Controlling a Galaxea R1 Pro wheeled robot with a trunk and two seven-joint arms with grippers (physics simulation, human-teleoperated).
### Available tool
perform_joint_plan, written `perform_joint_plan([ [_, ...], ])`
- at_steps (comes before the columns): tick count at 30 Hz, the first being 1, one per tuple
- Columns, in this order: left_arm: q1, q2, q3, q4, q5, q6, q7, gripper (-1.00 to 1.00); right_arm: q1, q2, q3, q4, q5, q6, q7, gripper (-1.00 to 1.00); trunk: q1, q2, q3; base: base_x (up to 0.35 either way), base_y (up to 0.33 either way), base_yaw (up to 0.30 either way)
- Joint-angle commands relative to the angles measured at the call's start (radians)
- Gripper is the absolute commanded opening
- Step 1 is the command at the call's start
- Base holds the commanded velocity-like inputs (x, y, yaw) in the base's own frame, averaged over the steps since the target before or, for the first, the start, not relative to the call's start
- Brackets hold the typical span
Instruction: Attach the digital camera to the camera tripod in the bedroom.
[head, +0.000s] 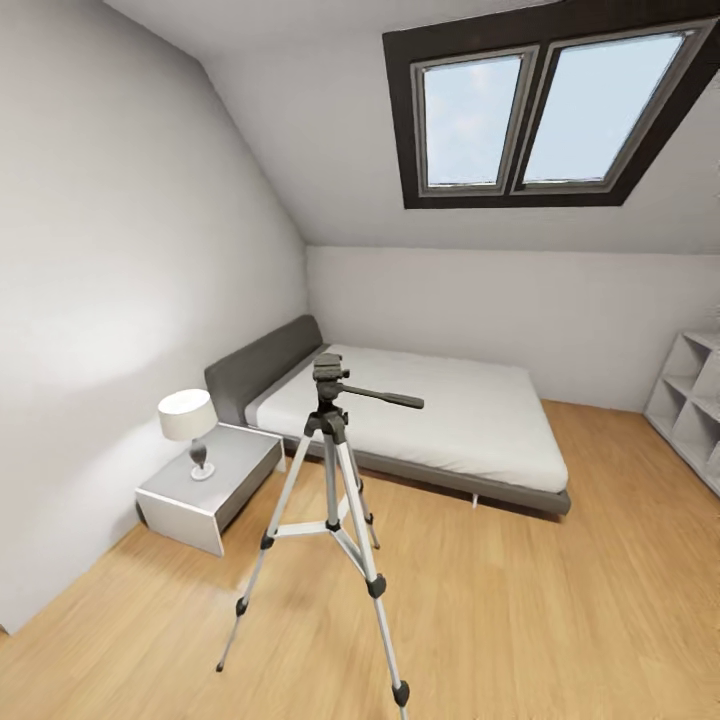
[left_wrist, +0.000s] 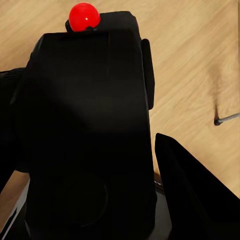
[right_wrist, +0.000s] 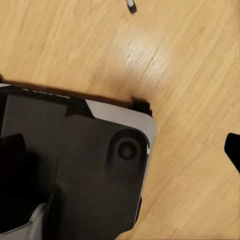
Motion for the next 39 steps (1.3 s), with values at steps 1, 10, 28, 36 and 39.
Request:
perform_joint_plan([
  [1, 0.000, 0.000, -0.009, 0.000, 0.007, -0.001, 0.000, -1.00, -0.001, 0.000, -0.008, 0.001, 0.009, 0.002, 0.002, 1.00, 0.000, -0.001, -0.001, 0.000, 0.000, -0.082],
  [10, 0.000, 0.000, -0.008, 0.001, 0.008, -0.001, 0.002, -1.00, -0.001, 0.000, -0.007, 0.001, 0.010, -0.005, 0.001, 1.00, 0.000, -0.001, -0.001, 0.000, 0.000, -0.028],
  [28, 0.000, 0.000, -0.008, 0.001, 0.009, -0.001, 0.002, -1.00, -0.001, 0.000, -0.007, 0.001, 0.010, -0.015, 0.001, 1.00, 0.000, -0.001, -0.001, 0.000, 0.000, -0.001],
  [36, 0.000, 0.000, -0.008, 0.001, 0.009, -0.001, 0.002, -1.00, -0.001, 0.000, -0.008, 0.001, 0.010, -0.014, 0.001, 1.00, 0.000, -0.001, -0.001, 0.008, 0.005, 0.000],
  [39, 0.000, 0.000, -0.008, 0.001, 0.009, -0.001, 0.002, -1.00, -0.001, 0.000, -0.008, 0.001, 0.010, -0.015, 0.001, 1.00, 0.000, -0.001, -0.001, 0.104, 0.116, 0.000],
])
